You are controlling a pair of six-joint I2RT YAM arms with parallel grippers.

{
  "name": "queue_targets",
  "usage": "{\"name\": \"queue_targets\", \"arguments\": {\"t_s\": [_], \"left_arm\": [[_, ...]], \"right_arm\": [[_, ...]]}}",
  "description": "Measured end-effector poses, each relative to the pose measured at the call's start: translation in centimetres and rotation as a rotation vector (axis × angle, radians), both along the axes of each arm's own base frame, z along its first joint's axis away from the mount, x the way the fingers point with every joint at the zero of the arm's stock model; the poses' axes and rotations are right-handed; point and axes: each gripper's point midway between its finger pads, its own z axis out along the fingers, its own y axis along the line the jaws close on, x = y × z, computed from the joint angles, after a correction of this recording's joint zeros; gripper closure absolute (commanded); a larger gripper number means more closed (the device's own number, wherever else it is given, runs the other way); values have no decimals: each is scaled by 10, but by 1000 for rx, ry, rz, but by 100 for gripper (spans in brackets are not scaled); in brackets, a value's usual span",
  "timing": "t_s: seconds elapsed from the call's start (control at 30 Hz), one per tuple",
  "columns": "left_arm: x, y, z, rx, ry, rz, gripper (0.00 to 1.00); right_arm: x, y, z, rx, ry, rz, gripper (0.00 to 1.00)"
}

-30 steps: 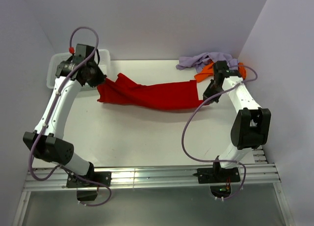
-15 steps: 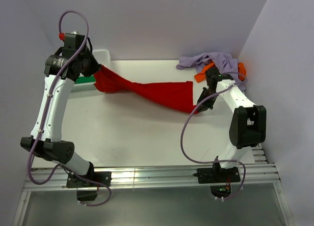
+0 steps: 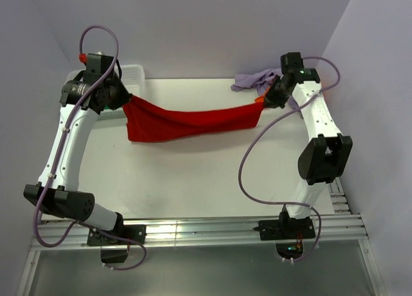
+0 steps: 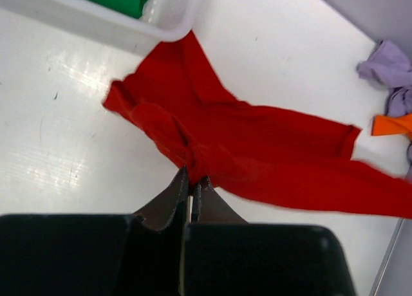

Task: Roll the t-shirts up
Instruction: Fold the tshirt

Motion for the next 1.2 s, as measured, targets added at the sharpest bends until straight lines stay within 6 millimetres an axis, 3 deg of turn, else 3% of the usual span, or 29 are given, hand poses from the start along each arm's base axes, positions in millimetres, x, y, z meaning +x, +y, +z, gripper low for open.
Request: {"name": "queue_targets", "arguments": {"t_s": [0.07, 0.13, 0.3, 0.37, 0.57, 0.73, 0.83, 0.97, 1.13, 1.2], "left_arm": [[-3, 0, -10, 2, 24, -3, 100], [-5, -1, -17, 1, 42, -6, 100], [-9, 0, -15, -1, 38, -8, 100], [-12, 0, -10, -3, 28, -8, 100], [-15, -1, 0, -14, 0, -14, 100], [-22, -1, -11, -14, 28, -20, 100], [-19, -1, -12, -14, 32, -20, 100], [7, -4, 0, -32, 0, -18, 100], [62, -3, 18, -64, -59, -6, 100], [88, -3, 32, -90, -109, -10, 100]], "right_arm": [[3, -8, 17, -8, -70, -21, 100], [-14, -12, 8, -11, -64, -34, 100], [-115, -13, -76, -5, 211, -45, 100], [-137, -13, -91, -5, 286, -46, 100], [-138, -13, -86, -2, 263, -44, 100], [-134, -13, -85, -2, 253, -45, 100], [-120, -13, -74, -2, 238, -45, 100], [-69, -12, -42, 4, 145, -48, 100], [19, -6, 11, 42, -4, -63, 100], [56, -4, 44, 79, -98, -68, 100]]}}
